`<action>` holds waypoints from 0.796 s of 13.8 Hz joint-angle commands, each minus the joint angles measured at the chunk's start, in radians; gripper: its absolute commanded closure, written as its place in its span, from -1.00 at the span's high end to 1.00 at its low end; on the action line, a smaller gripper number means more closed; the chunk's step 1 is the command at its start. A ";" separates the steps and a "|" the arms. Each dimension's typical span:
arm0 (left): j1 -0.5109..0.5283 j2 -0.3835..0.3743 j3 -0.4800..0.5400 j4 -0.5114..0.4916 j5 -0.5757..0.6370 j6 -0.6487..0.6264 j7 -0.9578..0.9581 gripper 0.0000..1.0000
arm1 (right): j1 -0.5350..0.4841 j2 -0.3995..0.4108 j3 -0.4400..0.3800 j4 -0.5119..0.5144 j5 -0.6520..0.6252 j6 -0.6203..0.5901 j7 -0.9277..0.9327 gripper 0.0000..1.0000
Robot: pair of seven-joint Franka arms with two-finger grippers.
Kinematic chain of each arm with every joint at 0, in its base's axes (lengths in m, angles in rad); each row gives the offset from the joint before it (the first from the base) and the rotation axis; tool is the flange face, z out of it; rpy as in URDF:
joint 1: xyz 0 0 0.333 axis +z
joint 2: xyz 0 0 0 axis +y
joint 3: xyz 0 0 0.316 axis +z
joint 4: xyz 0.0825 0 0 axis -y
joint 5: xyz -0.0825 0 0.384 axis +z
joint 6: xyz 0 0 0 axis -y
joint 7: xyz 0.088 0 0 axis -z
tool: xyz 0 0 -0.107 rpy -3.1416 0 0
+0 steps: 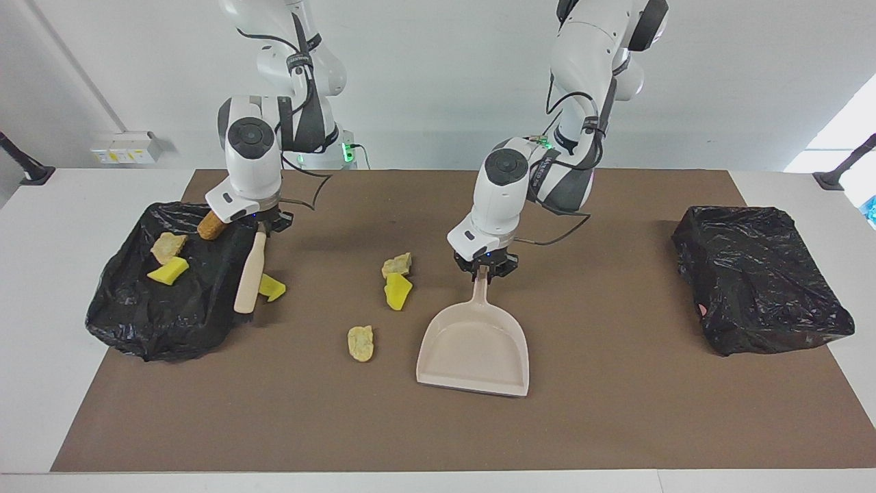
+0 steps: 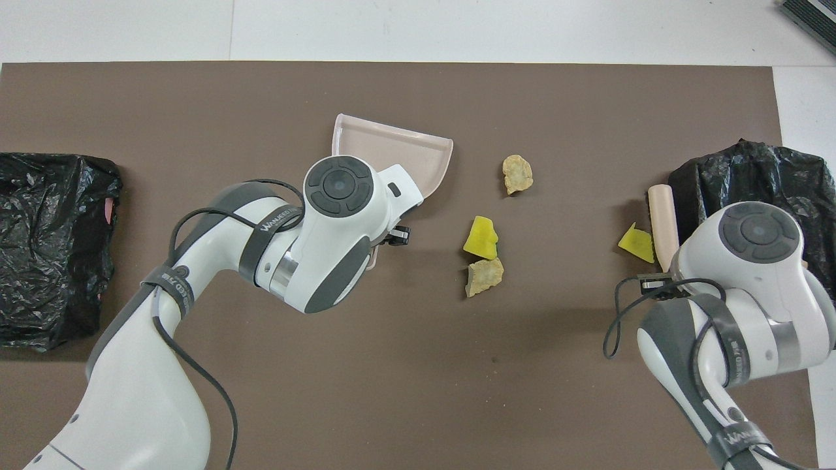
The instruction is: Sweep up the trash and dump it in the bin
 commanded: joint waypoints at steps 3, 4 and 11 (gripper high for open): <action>0.095 -0.073 0.000 0.004 0.021 -0.112 0.282 -1.00 | 0.062 0.115 0.024 -0.007 0.000 0.112 0.028 -1.00; 0.107 -0.086 0.003 0.004 0.023 -0.135 0.327 -1.00 | 0.091 0.117 0.025 0.002 0.008 0.105 0.034 -1.00; 0.201 -0.195 0.001 -0.043 0.073 -0.264 0.901 -1.00 | 0.355 0.168 0.025 0.141 0.233 0.064 0.022 -1.00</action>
